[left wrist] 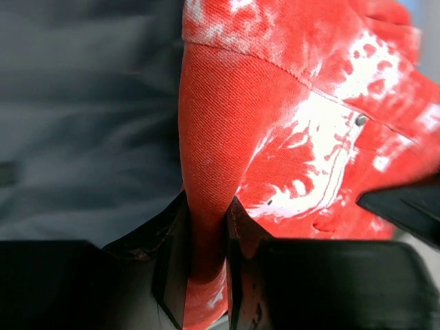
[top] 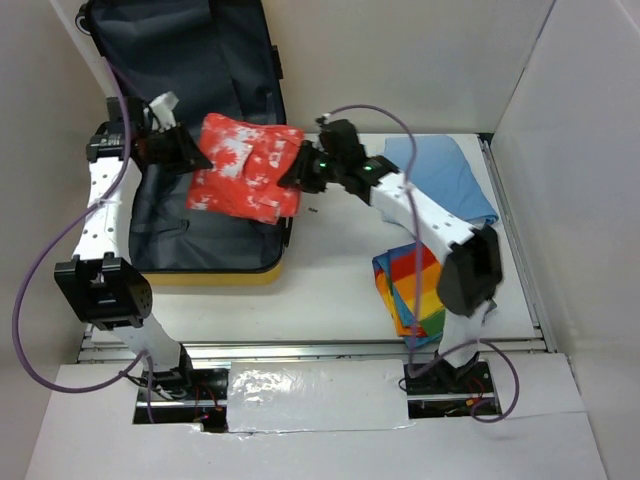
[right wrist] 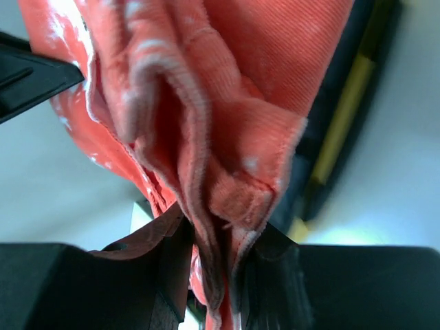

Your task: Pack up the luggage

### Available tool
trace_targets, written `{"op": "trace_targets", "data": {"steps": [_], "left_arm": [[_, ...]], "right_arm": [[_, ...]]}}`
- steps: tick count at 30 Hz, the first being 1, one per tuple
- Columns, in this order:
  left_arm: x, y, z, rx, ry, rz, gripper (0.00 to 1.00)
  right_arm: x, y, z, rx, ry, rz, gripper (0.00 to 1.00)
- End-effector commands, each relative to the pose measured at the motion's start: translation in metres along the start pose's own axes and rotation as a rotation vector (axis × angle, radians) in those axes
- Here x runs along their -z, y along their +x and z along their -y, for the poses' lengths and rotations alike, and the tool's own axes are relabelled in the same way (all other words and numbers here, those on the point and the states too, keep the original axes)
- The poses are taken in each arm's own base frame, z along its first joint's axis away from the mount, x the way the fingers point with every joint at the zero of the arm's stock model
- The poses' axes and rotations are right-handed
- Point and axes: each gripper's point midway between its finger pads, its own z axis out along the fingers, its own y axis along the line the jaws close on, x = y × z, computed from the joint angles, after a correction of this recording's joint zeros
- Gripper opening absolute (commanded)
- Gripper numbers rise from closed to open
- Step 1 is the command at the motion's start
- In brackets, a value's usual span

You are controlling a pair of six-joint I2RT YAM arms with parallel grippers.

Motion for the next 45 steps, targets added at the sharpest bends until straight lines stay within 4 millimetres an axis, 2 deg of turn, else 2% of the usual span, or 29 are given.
{"op": "trace_targets", "data": {"steps": [1, 2, 3, 4, 5, 6, 7, 8, 9, 10, 12, 13, 15, 17, 19, 20, 23, 24, 26, 28, 29, 30, 31, 32, 33, 34, 35, 38, 45], "left_arm": [[0.017, -0.027, -0.080, 0.002, -0.275, 0.134, 0.00], [0.022, -0.028, -0.100, 0.020, -0.318, 0.144, 0.00], [0.020, -0.025, -0.114, 0.039, -0.346, 0.144, 0.00], [0.017, -0.022, -0.127, 0.057, -0.373, 0.135, 0.00], [0.020, -0.021, -0.144, 0.077, -0.414, 0.138, 0.00], [0.014, -0.017, -0.158, 0.094, -0.437, 0.130, 0.00], [0.015, -0.017, -0.169, 0.102, -0.454, 0.137, 0.00], [0.013, -0.016, -0.175, 0.109, -0.461, 0.133, 0.00], [0.005, -0.008, -0.185, 0.125, -0.466, 0.105, 0.00], [0.002, -0.008, -0.193, 0.127, -0.477, 0.103, 0.00], [-0.007, -0.002, -0.211, 0.151, -0.506, 0.081, 0.00], [-0.012, -0.003, -0.215, 0.154, -0.504, 0.083, 0.00], [-0.023, -0.004, -0.225, 0.163, -0.488, 0.079, 0.00], [-0.029, -0.015, -0.227, 0.153, -0.470, 0.092, 0.00], [-0.043, -0.009, -0.237, 0.173, -0.474, 0.054, 0.00], [-0.044, -0.017, -0.238, 0.168, -0.476, 0.066, 0.00], [-0.055, -0.009, -0.250, 0.202, -0.500, 0.032, 0.00], [-0.059, -0.007, -0.254, 0.211, -0.504, 0.022, 0.00], [-0.061, -0.007, -0.254, 0.222, -0.499, 0.015, 0.00], [-0.063, -0.007, -0.258, 0.230, -0.512, 0.001, 0.10], [-0.064, 0.000, -0.260, 0.246, -0.516, -0.024, 0.19], [-0.064, 0.000, -0.260, 0.248, -0.513, -0.027, 0.28], [-0.065, 0.001, -0.258, 0.250, -0.502, -0.031, 0.43], [-0.064, 0.000, -0.254, 0.251, -0.491, -0.029, 0.61], [-0.065, 0.001, -0.252, 0.249, -0.487, -0.032, 0.65], [-0.062, -0.001, -0.248, 0.243, -0.488, -0.026, 0.81], [-0.061, -0.002, -0.246, 0.244, -0.492, -0.021, 0.83], [-0.049, -0.014, -0.228, 0.229, -0.484, 0.014, 0.83], [-0.001, -0.066, -0.162, 0.096, -0.515, 0.190, 0.85]], "right_arm": [[-0.039, -0.013, -0.019, 0.047, -0.005, 0.024, 0.00], [-0.051, -0.007, -0.024, 0.049, -0.012, 0.007, 0.00], [-0.056, -0.014, -0.040, 0.054, -0.059, 0.011, 0.00], [-0.081, -0.004, -0.025, 0.033, -0.030, -0.020, 0.00], [-0.091, 0.000, -0.028, 0.032, -0.034, -0.027, 0.00], [-0.096, -0.008, -0.041, 0.032, -0.066, -0.003, 0.00], [-0.118, 0.001, -0.028, 0.022, -0.046, -0.027, 0.00], [-0.128, 0.002, -0.027, 0.018, -0.043, -0.030, 0.00], [-0.131, -0.007, -0.037, 0.020, -0.060, -0.010, 0.00], [-0.151, 0.003, -0.020, -0.006, -0.034, -0.033, 0.00], [-0.163, -0.004, -0.023, -0.022, -0.073, -0.014, 0.00], [-0.175, 0.003, -0.013, -0.037, -0.066, -0.026, 0.00], [-0.183, -0.002, -0.013, -0.036, -0.075, -0.001, 0.00], [-0.194, 0.001, -0.002, -0.034, -0.055, 0.004, 0.00], [-0.202, 0.004, 0.010, -0.053, -0.039, -0.001, 0.00], [-0.205, 0.005, 0.011, -0.059, -0.048, -0.003, 0.00], [-0.214, 0.002, 0.022, -0.090, -0.050, -0.012, 0.00], [-0.219, 0.005, 0.028, -0.107, -0.045, -0.024, 0.05], [-0.220, 0.006, 0.032, -0.117, -0.054, -0.032, 0.10], [-0.219, 0.007, 0.034, -0.111, -0.046, -0.031, 0.23], [-0.216, 0.004, 0.031, -0.106, -0.050, -0.022, 0.35], [-0.216, 0.004, 0.032, -0.107, -0.049, -0.021, 0.41], [-0.215, 0.005, 0.034, -0.111, -0.042, -0.023, 0.47], [-0.214, 0.004, 0.031, -0.111, -0.045, -0.021, 0.64], [-0.213, 0.003, 0.030, -0.110, -0.048, -0.020, 0.70], [-0.212, 0.003, 0.027, -0.107, -0.047, -0.020, 0.76], [-0.208, -0.001, 0.022, -0.101, -0.056, -0.012, 0.87], [-0.197, -0.010, 0.012, -0.086, -0.056, 0.012, 0.98], [-0.160, -0.038, -0.015, -0.041, -0.021, 0.105, 1.00]]}}
